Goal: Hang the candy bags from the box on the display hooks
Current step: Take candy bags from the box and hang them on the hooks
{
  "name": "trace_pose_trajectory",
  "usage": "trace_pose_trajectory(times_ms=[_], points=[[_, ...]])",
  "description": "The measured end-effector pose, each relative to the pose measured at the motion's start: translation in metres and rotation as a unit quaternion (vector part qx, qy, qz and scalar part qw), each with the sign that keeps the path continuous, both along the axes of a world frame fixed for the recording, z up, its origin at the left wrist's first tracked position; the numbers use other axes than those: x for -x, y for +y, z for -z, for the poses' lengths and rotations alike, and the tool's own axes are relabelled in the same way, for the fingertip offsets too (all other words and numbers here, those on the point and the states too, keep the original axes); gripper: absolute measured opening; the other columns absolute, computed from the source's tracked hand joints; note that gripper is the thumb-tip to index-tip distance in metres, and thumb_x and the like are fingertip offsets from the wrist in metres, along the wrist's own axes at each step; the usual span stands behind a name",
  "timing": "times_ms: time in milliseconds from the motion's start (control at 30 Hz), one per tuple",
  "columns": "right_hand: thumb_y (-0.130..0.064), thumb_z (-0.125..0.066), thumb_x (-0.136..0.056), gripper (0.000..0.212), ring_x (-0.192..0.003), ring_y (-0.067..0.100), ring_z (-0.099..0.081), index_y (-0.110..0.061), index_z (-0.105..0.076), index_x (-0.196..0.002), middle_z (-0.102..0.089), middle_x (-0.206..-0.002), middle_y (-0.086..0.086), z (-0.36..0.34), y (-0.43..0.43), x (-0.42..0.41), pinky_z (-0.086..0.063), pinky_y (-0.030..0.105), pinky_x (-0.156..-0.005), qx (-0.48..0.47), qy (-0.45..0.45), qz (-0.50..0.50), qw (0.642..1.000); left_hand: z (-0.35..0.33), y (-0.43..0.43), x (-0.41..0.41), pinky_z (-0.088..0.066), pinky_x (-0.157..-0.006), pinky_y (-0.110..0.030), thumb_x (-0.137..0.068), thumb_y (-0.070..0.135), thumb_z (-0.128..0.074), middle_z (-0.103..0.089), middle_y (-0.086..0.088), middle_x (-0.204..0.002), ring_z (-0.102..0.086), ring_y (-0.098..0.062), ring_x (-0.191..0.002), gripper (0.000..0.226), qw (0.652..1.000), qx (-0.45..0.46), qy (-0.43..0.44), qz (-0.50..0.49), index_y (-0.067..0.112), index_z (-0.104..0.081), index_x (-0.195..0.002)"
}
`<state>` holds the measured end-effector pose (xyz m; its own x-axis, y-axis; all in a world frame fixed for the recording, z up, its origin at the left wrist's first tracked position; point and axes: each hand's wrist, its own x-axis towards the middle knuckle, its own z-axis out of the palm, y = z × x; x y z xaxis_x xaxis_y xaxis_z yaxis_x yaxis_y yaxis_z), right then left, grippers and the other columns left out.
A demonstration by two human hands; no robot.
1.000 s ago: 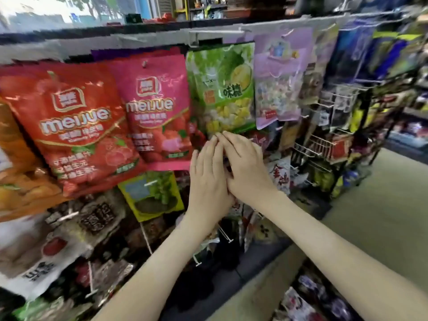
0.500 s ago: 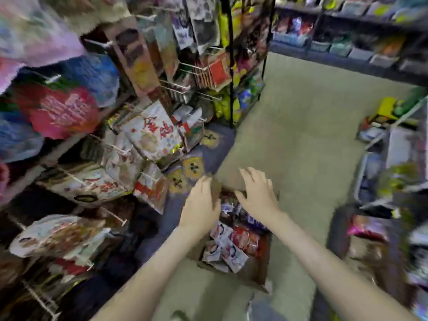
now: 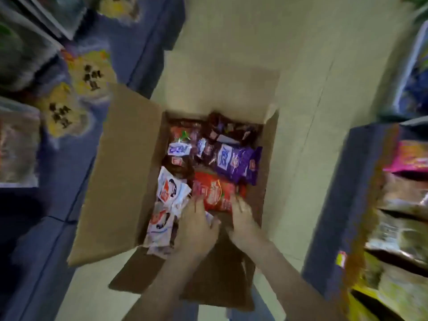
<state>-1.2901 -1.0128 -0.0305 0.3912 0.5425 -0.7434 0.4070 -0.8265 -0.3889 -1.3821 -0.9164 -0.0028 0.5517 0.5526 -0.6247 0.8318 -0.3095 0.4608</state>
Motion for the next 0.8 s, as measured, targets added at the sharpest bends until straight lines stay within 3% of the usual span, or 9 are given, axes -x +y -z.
trace_pose_trajectory(times_ms=[133, 233, 333, 433, 533, 700, 800], points=[[-0.012, -0.06, -0.088, 0.089, -0.144, 0.027, -0.004, -0.014, 0.004, -0.15, -0.001, -0.157, 0.01, 0.116, 0.005, 0.002, -0.015, 0.037, -0.115, 0.032, 0.0, 0.028, 0.999, 0.106, -0.006, 0.0, -0.029, -0.11, -0.044, -0.085, 0.024, -0.059, -0.033, -0.016, -0.145, -0.031, -0.031, -0.133, 0.068, 0.999, 0.002, 0.038, 0.034, 0.003, -0.03, -0.143], [-0.008, -0.052, -0.09, 0.083, -0.145, 0.027, -0.003, -0.013, 0.006, -0.15, -0.003, -0.157, 0.012, 0.171, -0.002, -0.011, -0.015, 0.037, -0.116, 0.072, -0.078, -0.042, 0.993, 0.158, -0.015, 0.008, -0.023, -0.112, -0.038, -0.088, 0.03, -0.058, -0.029, -0.014, -0.15, -0.025, -0.028, -0.139, 0.069, 0.997, 0.012, 0.061, 0.038, 0.006, -0.027, -0.145], [-0.012, -0.061, -0.086, 0.094, -0.146, 0.026, -0.002, -0.011, 0.008, -0.149, -0.001, -0.157, 0.013, 0.205, -0.012, -0.024, -0.011, 0.035, -0.117, 0.134, -0.105, -0.109, 0.979, 0.188, -0.025, 0.015, -0.026, -0.111, -0.034, -0.088, 0.029, -0.059, -0.03, -0.014, -0.151, -0.028, -0.027, -0.139, 0.068, 0.997, 0.045, 0.063, -0.029, 0.006, -0.029, -0.144], [-0.02, -0.065, -0.085, 0.093, -0.145, 0.027, -0.005, -0.01, 0.001, -0.15, -0.008, -0.156, 0.013, 0.23, -0.005, -0.033, -0.007, 0.035, -0.118, 0.124, -0.107, -0.125, 0.978, 0.205, -0.032, 0.021, -0.031, -0.107, -0.033, -0.089, 0.024, -0.059, -0.038, -0.013, -0.145, -0.035, -0.027, -0.134, 0.062, 0.996, 0.067, 0.056, -0.032, 0.005, -0.033, -0.142], [-0.039, -0.07, -0.081, 0.092, -0.14, 0.028, -0.02, -0.011, -0.013, -0.148, -0.024, -0.15, 0.012, 0.247, 0.012, -0.045, -0.013, 0.039, -0.116, 0.147, -0.111, -0.132, 0.974, 0.213, -0.033, 0.025, -0.036, -0.099, -0.031, -0.091, 0.023, -0.056, -0.046, -0.011, -0.134, -0.042, -0.025, -0.125, 0.05, 0.995, 0.084, 0.035, -0.051, 0.007, -0.042, -0.135], [-0.041, -0.067, -0.083, 0.052, -0.12, 0.03, -0.05, -0.013, -0.052, -0.124, -0.054, -0.129, 0.013, 0.238, 0.03, -0.043, -0.039, 0.036, -0.097, 0.166, -0.039, -0.112, 0.979, 0.199, -0.025, 0.032, -0.033, -0.081, -0.019, -0.096, 0.023, -0.05, -0.053, -0.007, -0.127, -0.051, -0.02, -0.114, 0.033, 0.984, 0.127, 0.019, -0.121, 0.012, -0.051, -0.128], [-0.035, -0.057, -0.09, 0.032, -0.104, 0.034, -0.059, -0.009, -0.06, -0.11, -0.062, -0.113, 0.017, 0.192, 0.036, -0.024, -0.046, 0.033, -0.08, 0.121, -0.023, -0.056, 0.991, 0.168, -0.019, 0.035, -0.031, -0.077, -0.016, -0.097, 0.023, -0.047, -0.057, -0.005, -0.122, -0.053, -0.018, -0.109, 0.03, 0.98, 0.145, 0.029, -0.133, 0.014, -0.055, -0.125]])
